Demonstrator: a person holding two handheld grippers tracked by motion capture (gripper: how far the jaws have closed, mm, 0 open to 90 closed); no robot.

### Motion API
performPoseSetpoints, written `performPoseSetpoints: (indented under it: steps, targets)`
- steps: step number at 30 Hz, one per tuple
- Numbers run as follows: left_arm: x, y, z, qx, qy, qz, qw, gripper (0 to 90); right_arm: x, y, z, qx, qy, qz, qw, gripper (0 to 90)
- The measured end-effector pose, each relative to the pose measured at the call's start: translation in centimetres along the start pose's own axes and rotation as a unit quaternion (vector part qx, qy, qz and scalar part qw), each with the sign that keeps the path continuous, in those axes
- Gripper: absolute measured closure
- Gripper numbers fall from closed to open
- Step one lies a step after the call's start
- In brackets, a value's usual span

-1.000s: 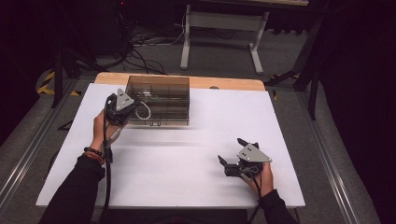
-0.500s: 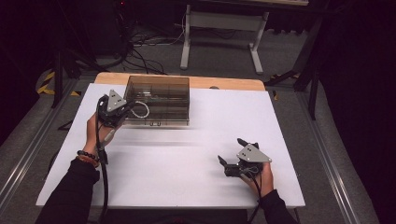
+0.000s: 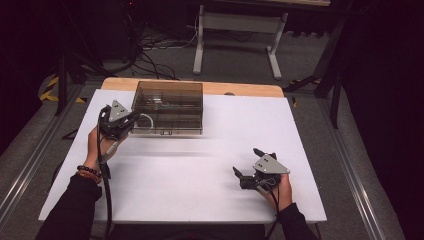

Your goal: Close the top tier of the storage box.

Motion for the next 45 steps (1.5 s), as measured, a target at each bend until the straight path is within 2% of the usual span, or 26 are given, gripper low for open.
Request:
performPoseSetpoints:
  steps: [2,9,12,16,23,28,35,37,40,45]
  targets:
    - [-0.4,0.1,-0.3,0.002,0.006,-0.008,0.9999,84.6,0.0,0.0,0.0,-0.001,0.001,0.002,1.0000,8.0]
    - [-0.8,-0.4,-0.7,0.001,-0.004,-0.021,0.9998,82.2,0.0,0.0,0.0,0.001,0.000,0.000,1.0000,8.1]
    - [-0.8,-0.4,-0.7,-0.002,-0.004,-0.015,0.9999,81.8,0.0,0.0,0.0,0.001,0.000,0.001,1.0000,8.1]
    - [-0.9,-0.4,-0.8,-0.001,-0.003,-0.011,0.9999,76.3,-0.1,0.0,0.1,-0.001,0.000,0.001,1.0000,8.1]
    - [-1.4,-1.2,-0.1,-0.023,-0.002,-0.011,0.9997,71.5,0.1,-0.1,0.1,-0.002,-0.002,0.005,1.0000,8.3]
    - [-2.0,-1.5,0.5,-0.043,0.005,0.000,0.9990,70.2,0.2,-0.3,0.3,-0.007,-0.005,0.007,0.9999,8.3]
    - [-3.7,-0.7,1.2,-0.065,0.014,-0.012,0.9977,70.9,0.3,-0.4,0.4,-0.011,-0.007,0.007,0.9999,8.2]
    - [-4.0,-0.5,1.3,-0.069,0.008,-0.020,0.9974,70.9,0.4,-0.4,0.4,-0.012,-0.004,0.009,0.9999,8.2]
    - [-4.6,-0.3,1.7,-0.080,0.014,-0.021,0.9965,70.9,0.4,-0.4,0.5,-0.013,-0.005,0.009,0.9999,8.2]
    - [-5.6,0.2,1.8,-0.080,0.021,-0.028,0.9962,68.8,0.4,-0.4,0.5,-0.014,-0.005,0.010,0.9998,8.2]
Point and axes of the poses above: each handheld gripper's, and its own axes: z roughly backward along the jaws, y roughly out of its underside, x roughly to its left, the point moved 7 cm from there along -z, roughly forward along the jaws, and after that the axes turned 1 degree about y, right-handed, at the moved point
